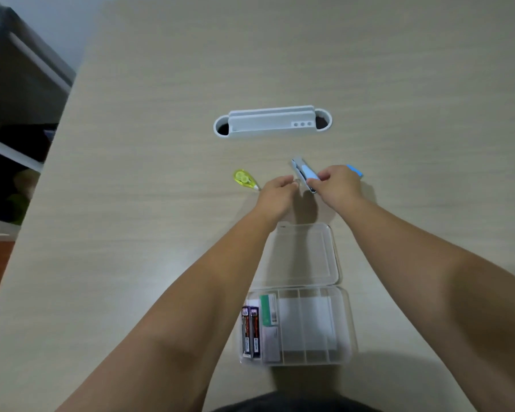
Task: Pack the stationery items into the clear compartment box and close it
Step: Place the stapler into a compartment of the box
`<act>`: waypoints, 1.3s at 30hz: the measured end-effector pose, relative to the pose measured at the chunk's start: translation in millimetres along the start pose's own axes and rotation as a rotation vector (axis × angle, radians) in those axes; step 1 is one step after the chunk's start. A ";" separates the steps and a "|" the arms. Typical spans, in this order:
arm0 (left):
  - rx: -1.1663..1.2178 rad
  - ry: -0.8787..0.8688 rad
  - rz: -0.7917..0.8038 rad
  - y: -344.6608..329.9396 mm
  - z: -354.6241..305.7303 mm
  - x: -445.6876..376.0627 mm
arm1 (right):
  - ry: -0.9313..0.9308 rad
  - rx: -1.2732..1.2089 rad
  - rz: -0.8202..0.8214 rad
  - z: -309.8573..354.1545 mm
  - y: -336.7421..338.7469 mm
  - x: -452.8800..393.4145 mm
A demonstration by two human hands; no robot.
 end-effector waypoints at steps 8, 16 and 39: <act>0.110 0.001 0.052 -4.0 -2.9 -2.9 | -0.217 -0.404 -0.062 -8.2 2.3 3.7; 0.268 -0.089 0.150 14.2 12.2 61.5 | -0.179 -0.800 0.134 1.1 11.9 55.2; -0.851 -0.337 -0.154 67.4 160.6 165.4 | -0.106 -0.449 0.487 3.6 -7.1 205.7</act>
Point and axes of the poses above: each hand's wrist, its own x-axis away from the middle knuckle, its own y-axis out of the back of the hand, z = x × y, the point moved 2 cm from there along -x, towards the middle knuckle, and after that the axes turned 15 degrees about y, right-handed, at the moved point
